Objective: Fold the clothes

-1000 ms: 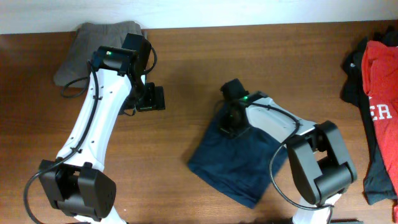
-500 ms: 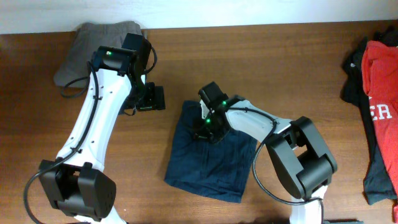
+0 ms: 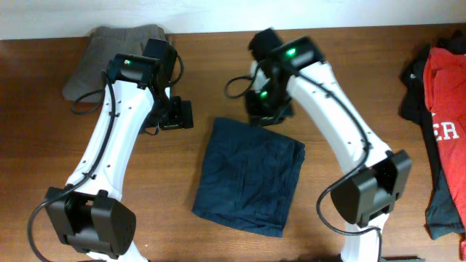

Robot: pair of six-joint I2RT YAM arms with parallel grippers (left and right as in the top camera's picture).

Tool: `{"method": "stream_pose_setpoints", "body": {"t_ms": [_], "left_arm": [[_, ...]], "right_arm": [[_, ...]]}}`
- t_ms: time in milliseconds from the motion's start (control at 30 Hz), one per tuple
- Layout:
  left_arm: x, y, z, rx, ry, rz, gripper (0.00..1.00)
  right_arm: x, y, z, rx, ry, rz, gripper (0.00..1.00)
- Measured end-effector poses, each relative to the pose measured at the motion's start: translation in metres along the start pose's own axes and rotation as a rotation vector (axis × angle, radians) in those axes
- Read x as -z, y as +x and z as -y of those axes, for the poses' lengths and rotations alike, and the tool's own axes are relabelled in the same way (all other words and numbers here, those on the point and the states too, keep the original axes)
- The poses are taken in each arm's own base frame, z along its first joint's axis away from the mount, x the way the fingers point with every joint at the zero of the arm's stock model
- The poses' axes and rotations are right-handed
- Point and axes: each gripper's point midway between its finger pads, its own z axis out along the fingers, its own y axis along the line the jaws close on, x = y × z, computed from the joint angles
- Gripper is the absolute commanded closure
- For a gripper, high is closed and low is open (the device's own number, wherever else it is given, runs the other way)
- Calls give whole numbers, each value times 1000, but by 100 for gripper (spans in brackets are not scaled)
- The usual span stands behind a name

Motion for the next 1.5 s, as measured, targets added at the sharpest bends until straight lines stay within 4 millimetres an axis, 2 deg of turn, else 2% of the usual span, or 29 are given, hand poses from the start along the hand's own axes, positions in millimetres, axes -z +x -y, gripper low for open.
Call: {"method": "stream_pose_setpoints", "body": {"t_ms": [100, 133, 233, 400, 633, 833, 1000, 1067, 1100, 1267, 1367, 1500], "left_arm": [[0, 0, 0, 0, 0, 0, 1], [0, 0, 0, 0, 0, 0, 1], [0, 0, 0, 0, 0, 1, 1], [0, 0, 0, 0, 0, 1, 1], [0, 0, 0, 0, 0, 1, 1], [0, 0, 0, 0, 0, 1, 1], [0, 0, 0, 0, 0, 1, 1], [0, 0, 0, 0, 0, 1, 1], [0, 0, 0, 0, 0, 1, 1], [0, 0, 0, 0, 0, 1, 1], [0, 0, 0, 0, 0, 1, 1], [0, 0, 0, 0, 0, 1, 1]], "right_arm": [[6, 5, 25, -44, 64, -27, 93], [5, 5, 32, -55, 78, -29, 96], [-5, 6, 48, -85, 110, -53, 96], [-44, 10, 61, -93, 131, -104, 96], [-105, 9, 63, -57, 48, -110, 96], [-129, 5, 75, -73, 7, -84, 90], [-138, 3, 101, -130, 10, -72, 89], [-140, 5, 116, -172, 22, -76, 94], [-140, 5, 122, -184, 28, -76, 96], [-135, 5, 148, -257, 38, -69, 96], [-126, 15, 154, -290, 49, -121, 96], [-98, 15, 142, -288, 27, -161, 96]]}}
